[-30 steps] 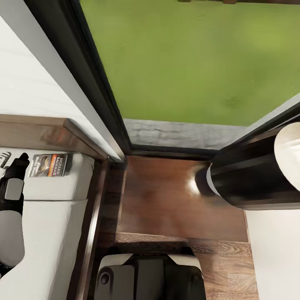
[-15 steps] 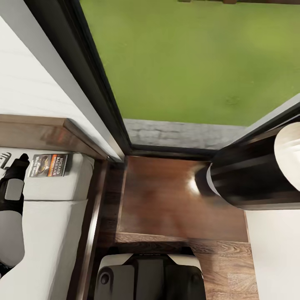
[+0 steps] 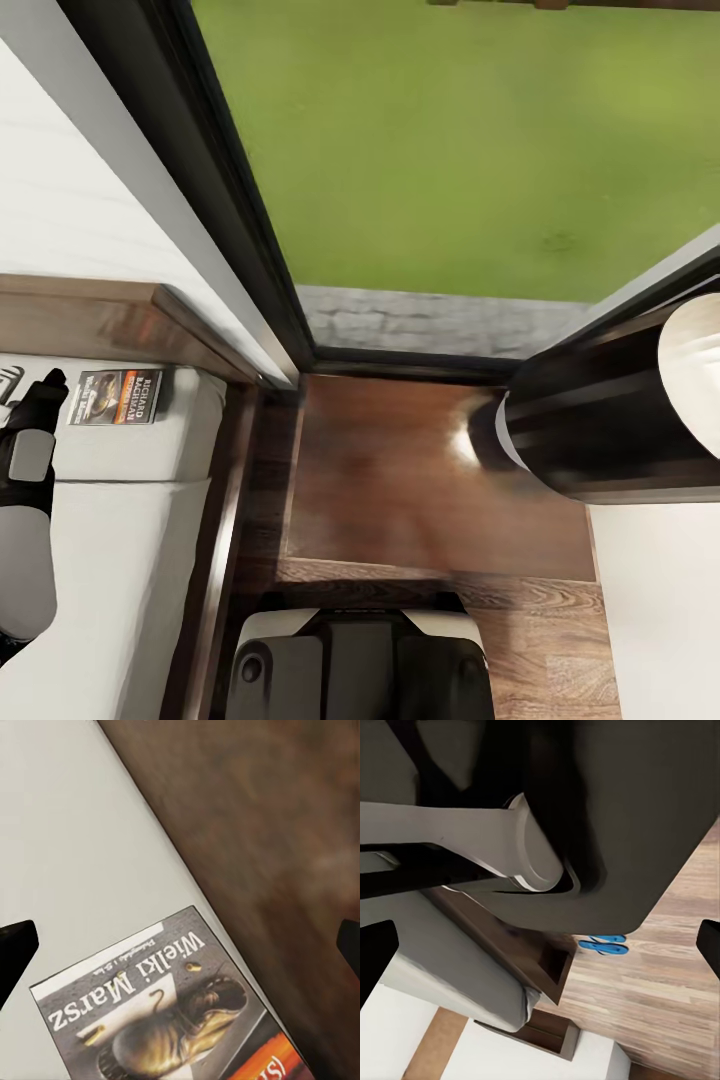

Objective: In the bedroom, move the book from the bed onto either nightstand, and place the two sandals side by side next to the bed.

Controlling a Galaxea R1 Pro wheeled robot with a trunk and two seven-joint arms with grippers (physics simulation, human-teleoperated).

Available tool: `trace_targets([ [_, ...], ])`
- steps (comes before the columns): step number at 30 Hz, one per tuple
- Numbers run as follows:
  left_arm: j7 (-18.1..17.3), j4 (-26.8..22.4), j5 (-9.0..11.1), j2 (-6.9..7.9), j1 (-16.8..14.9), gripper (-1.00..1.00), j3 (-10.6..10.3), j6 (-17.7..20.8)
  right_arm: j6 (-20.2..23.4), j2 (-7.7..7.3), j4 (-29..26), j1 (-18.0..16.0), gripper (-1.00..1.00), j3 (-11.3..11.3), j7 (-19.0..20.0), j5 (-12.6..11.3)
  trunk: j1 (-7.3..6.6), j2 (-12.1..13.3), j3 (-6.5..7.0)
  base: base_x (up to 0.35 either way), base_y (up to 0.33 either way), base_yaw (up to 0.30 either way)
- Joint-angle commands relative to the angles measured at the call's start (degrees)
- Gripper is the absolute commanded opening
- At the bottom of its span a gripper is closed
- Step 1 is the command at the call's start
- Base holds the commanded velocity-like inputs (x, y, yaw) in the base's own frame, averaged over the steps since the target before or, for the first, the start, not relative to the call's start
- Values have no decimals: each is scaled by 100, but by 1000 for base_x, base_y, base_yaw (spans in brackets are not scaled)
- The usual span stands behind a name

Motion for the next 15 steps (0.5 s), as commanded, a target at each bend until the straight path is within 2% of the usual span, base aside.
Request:
trace_targets([
  [1, 11, -7, 56, 3, -1, 100, -2, 9, -20, 1, 20, -7, 100, 48, 31, -50, 1, -3, -2, 0, 0, 0],
  [12, 111, 352, 17, -354, 361, 100, 6, 220, 1, -15, 20, -13, 100, 39, 35, -24, 1, -3, -2, 0, 0, 0],
  [15, 108, 450, 23, -370, 459, 100, 12, 316, -5, -15, 20, -13, 100, 39, 32, -24, 1, -3, -2, 0, 0, 0],
])
